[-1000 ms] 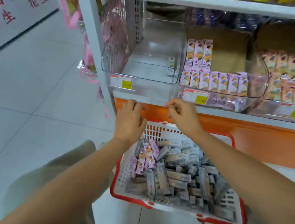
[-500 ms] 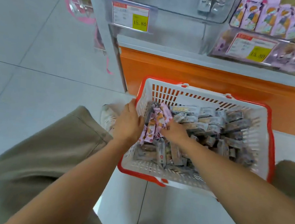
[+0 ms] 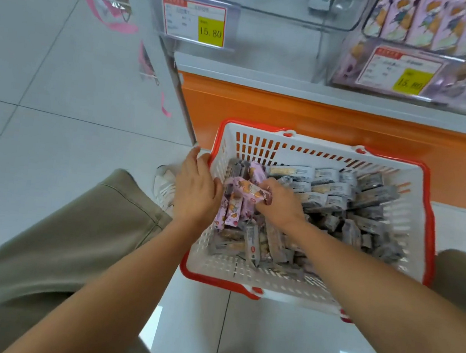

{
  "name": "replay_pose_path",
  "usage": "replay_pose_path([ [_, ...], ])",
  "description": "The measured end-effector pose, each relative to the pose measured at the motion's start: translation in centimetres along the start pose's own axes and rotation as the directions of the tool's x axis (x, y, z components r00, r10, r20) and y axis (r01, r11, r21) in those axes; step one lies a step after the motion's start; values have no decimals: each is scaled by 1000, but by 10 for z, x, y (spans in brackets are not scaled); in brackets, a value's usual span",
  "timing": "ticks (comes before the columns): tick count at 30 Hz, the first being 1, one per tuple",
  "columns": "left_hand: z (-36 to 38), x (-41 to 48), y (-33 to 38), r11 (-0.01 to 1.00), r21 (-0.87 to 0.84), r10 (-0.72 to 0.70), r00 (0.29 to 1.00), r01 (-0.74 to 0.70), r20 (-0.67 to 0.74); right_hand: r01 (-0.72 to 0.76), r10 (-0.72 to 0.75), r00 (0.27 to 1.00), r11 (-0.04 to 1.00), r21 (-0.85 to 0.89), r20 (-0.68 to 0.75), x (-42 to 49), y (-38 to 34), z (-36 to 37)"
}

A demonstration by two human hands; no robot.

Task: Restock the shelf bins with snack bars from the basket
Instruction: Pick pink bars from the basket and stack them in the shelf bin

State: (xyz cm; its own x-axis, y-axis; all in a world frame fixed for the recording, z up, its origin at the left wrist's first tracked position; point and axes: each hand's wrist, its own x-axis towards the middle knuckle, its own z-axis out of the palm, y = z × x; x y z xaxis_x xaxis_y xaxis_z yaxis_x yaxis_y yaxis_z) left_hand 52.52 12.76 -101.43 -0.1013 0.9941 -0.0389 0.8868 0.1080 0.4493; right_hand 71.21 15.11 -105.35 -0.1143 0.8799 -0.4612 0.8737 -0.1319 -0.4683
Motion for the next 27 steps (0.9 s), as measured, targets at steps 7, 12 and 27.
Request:
replay_pose_path([
  [7, -36, 12, 62, 976, -154, 205, 884, -154, 420, 409, -412, 911, 910, -71, -19, -27, 9, -99],
  [12, -56, 1, 113, 879, -472, 198, 853, 63, 483, 495, -496, 855, 868, -41, -154, -62, 2, -164],
  [27, -116, 6, 246, 735, -624, 345, 939, -265, 7, 365, 59, 820, 712, 600, -569, -121, -35, -279],
])
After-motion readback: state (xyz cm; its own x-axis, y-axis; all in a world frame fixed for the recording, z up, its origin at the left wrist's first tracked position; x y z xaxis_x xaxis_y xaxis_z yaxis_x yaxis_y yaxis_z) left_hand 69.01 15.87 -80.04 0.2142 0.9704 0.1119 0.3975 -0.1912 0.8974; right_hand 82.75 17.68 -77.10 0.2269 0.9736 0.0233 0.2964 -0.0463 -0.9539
